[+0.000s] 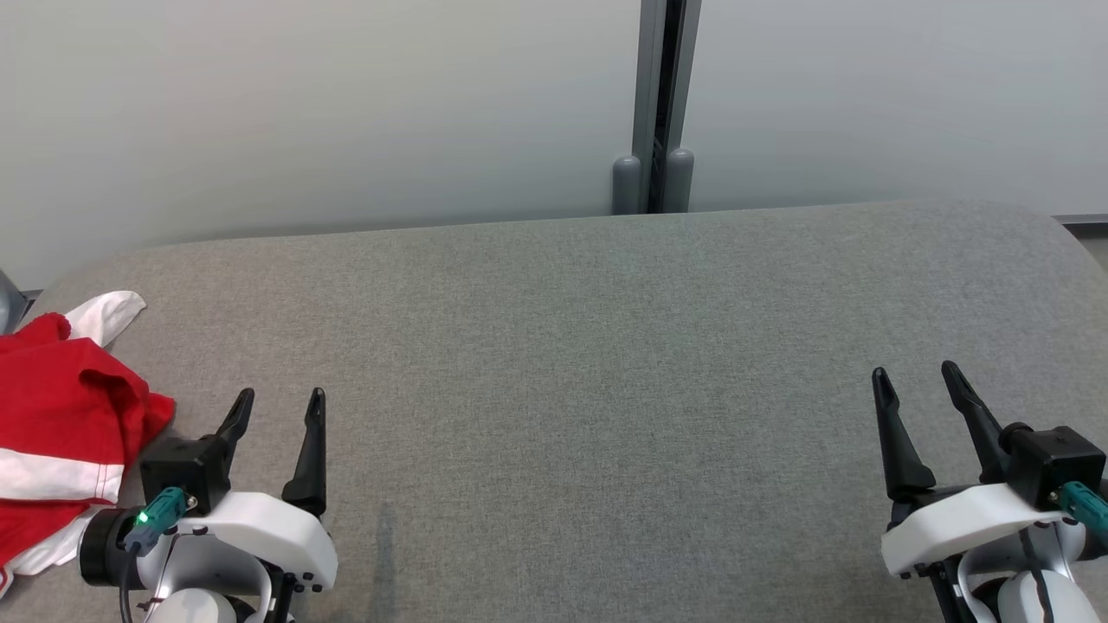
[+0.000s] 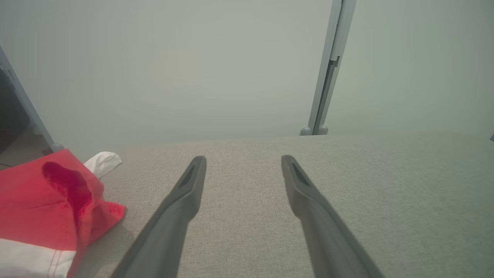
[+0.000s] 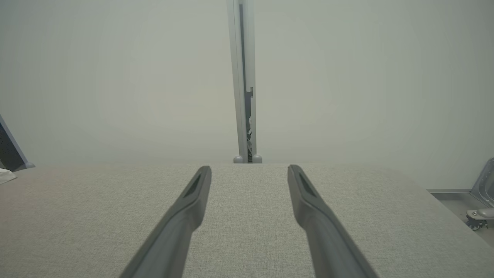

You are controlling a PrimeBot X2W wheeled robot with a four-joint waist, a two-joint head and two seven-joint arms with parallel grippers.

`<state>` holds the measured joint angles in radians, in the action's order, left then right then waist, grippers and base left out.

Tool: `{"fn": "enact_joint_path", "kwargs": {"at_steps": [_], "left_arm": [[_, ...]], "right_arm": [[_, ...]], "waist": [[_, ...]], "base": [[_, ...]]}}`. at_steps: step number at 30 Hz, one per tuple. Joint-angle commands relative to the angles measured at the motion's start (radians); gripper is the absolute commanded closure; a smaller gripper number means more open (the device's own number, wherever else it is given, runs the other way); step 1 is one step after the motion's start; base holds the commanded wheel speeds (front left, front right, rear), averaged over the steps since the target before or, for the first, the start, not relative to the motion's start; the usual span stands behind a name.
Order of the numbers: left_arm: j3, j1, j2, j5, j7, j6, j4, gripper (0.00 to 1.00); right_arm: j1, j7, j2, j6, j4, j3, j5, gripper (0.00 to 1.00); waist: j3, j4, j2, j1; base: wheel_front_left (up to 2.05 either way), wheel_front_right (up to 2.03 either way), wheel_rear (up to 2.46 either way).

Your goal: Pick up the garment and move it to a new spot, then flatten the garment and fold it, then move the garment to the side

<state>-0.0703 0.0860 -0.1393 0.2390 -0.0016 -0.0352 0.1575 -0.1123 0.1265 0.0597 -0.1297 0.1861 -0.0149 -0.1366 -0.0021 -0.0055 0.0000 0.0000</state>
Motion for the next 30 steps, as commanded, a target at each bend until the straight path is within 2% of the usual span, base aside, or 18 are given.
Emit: {"fn": "enact_joint_path", "kwargs": {"at_steps": [1,11,30], "left_arm": [[0.0,0.007,-0.003,0.006,-0.004,-0.002,0.002,0.0],[-0.008,0.029,-0.004,0.01,-0.014,-0.003,0.007,0.0],[0.007,0.025,-0.014,0.037,-0.046,-0.022,0.015,0.0]], "right_arm": [[0.012,0.004,0.0,-0.002,0.0,-0.003,-0.002,0.0],[0.004,0.002,-0.002,-0.002,-0.009,-0.014,0.005,0.0],[-0.032,0.003,-0.004,-0.002,-0.012,0.037,-0.007,0.0]], "waist": [[0.001,0.002,0.0,0.0],[0.008,0.056,0.0,0.0],[0.03,0.363,0.0,0.0]], "base": [[0.0,0.0,0.0],[0.0,0.0,0.0],[0.0,0.0,0.0]]}}
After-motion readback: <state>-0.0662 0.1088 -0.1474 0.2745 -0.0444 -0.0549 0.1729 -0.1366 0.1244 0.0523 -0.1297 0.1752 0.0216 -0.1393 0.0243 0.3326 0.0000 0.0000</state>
